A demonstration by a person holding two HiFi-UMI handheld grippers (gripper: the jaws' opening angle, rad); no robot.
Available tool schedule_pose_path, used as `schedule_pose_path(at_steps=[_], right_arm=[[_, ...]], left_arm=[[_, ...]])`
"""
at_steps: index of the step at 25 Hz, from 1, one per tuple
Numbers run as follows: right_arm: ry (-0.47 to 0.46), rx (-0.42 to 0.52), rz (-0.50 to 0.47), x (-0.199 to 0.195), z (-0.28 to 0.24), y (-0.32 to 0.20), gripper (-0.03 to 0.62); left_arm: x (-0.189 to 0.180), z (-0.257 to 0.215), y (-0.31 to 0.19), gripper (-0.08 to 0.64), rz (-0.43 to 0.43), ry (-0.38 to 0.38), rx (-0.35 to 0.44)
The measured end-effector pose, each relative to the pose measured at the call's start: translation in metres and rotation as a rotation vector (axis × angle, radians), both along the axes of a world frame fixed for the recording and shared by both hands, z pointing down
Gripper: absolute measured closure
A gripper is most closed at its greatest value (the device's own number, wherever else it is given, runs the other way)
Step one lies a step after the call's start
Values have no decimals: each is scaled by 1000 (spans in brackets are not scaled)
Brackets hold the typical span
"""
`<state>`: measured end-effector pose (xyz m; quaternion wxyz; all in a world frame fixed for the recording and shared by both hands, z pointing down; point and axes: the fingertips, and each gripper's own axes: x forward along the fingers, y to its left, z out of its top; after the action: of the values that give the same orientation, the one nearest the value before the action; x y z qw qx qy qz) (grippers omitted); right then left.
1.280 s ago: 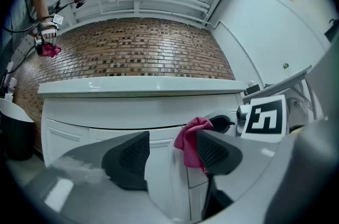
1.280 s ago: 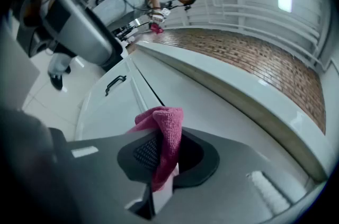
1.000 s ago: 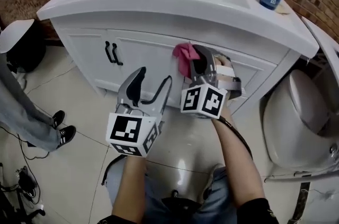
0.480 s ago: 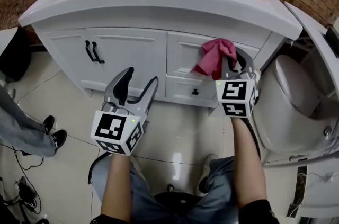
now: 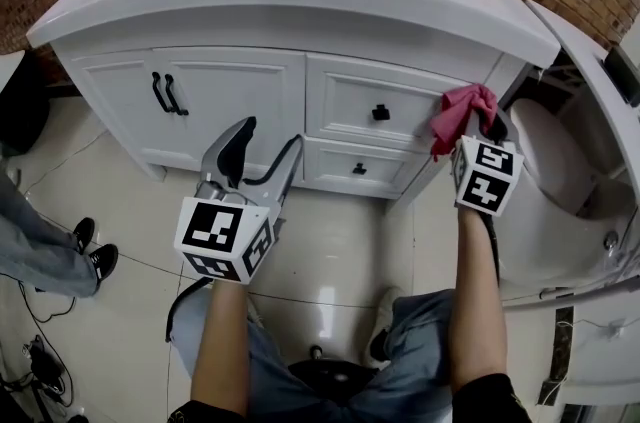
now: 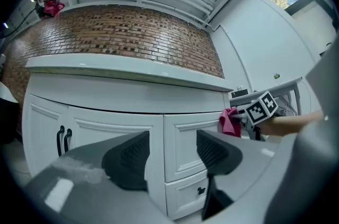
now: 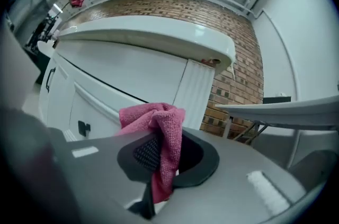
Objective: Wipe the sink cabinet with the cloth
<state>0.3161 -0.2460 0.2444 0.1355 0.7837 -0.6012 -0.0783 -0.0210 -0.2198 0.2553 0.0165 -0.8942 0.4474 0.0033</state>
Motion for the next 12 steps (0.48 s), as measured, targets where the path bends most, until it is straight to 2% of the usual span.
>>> schedule_pose_path(at_steps=[2, 3, 5, 9, 12], right_arm=[[-47, 47, -19, -13, -7, 0, 561], [-60, 71, -58, -27, -13, -1, 560], [-72, 98, -200, -74, -23, -9, 561], [-48, 77, -508, -193, -22, -26, 561], [29, 18, -581, -249, -4, -40, 561]], left_arm=[[-1, -1, -2, 279, -8, 2, 1], [-3, -1, -3, 279, -13, 4, 2], [-9, -2, -5, 279, -28, 7, 0], [-23, -1, -8, 279, -68, 10, -20], [-28, -2, -6, 279, -82, 17, -22]])
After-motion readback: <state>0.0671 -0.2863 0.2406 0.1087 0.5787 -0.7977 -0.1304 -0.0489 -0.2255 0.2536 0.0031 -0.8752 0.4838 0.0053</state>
